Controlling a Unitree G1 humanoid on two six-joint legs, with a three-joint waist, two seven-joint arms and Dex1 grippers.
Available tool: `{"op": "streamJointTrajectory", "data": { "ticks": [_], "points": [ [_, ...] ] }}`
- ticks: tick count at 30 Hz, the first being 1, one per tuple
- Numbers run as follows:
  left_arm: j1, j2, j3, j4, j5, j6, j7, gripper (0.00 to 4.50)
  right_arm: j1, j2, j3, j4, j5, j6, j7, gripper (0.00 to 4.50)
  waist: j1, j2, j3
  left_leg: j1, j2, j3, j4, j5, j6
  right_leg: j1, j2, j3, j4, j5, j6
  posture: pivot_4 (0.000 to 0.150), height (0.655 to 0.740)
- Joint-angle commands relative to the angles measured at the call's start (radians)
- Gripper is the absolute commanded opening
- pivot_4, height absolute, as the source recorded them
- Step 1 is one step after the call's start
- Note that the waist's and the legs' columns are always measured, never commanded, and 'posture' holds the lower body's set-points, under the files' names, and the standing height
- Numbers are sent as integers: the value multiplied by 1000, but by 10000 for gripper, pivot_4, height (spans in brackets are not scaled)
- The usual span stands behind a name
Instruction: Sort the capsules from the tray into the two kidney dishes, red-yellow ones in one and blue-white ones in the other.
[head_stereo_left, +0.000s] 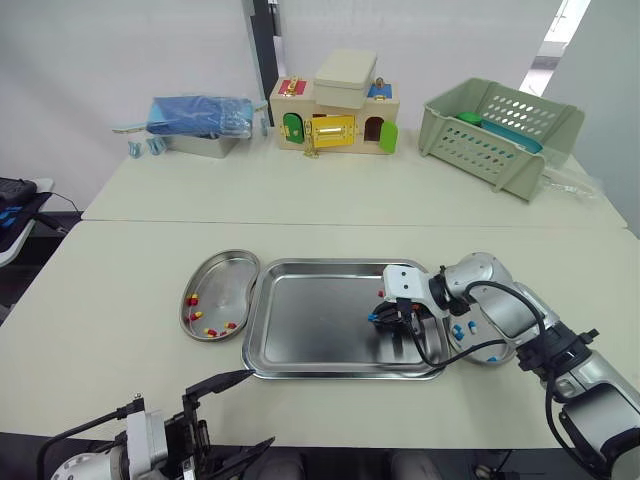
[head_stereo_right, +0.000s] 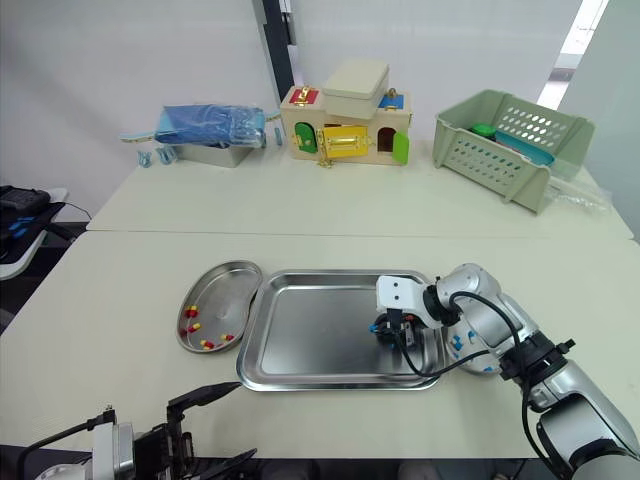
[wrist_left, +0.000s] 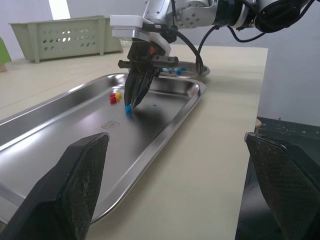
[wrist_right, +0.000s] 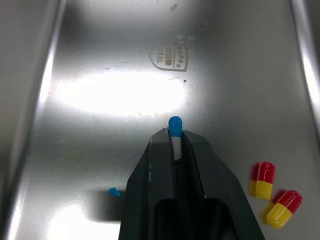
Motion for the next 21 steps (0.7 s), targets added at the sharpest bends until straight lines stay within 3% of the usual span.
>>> {"op": "streamJointTrajectory", "data": {
  "ticks": [1,9,15,21],
  "points": [
    [21,8,-16,-45,1,5,15,45000,9,-2,-23,-34,11,-11,16,72,0,0,0,0,0,0,0,0,0,0,0,0,0,0,0,1500,7400],
    [23,9,-26,-35,6,-12,16,45000,42,-14,-95,-113,84,-6,25,72,1,0,0,0,0,0,0,0,0,0,0,0,0,0,0,1500,7400],
    [-7,47,-22,30,-18,-80,-97,45000,251,-181,-357,-303,226,19,23,72,23,0,0,-2,-1,0,0,0,0,0,0,-1,-3,0,0,1500,7400],
    [-45,54,-44,75,-72,-108,-194,45000,453,-327,-583,-366,286,56,8,72,19,0,0,-2,-1,0,0,0,0,0,0,-1,-2,0,0,1500,7400]
  ]
}}
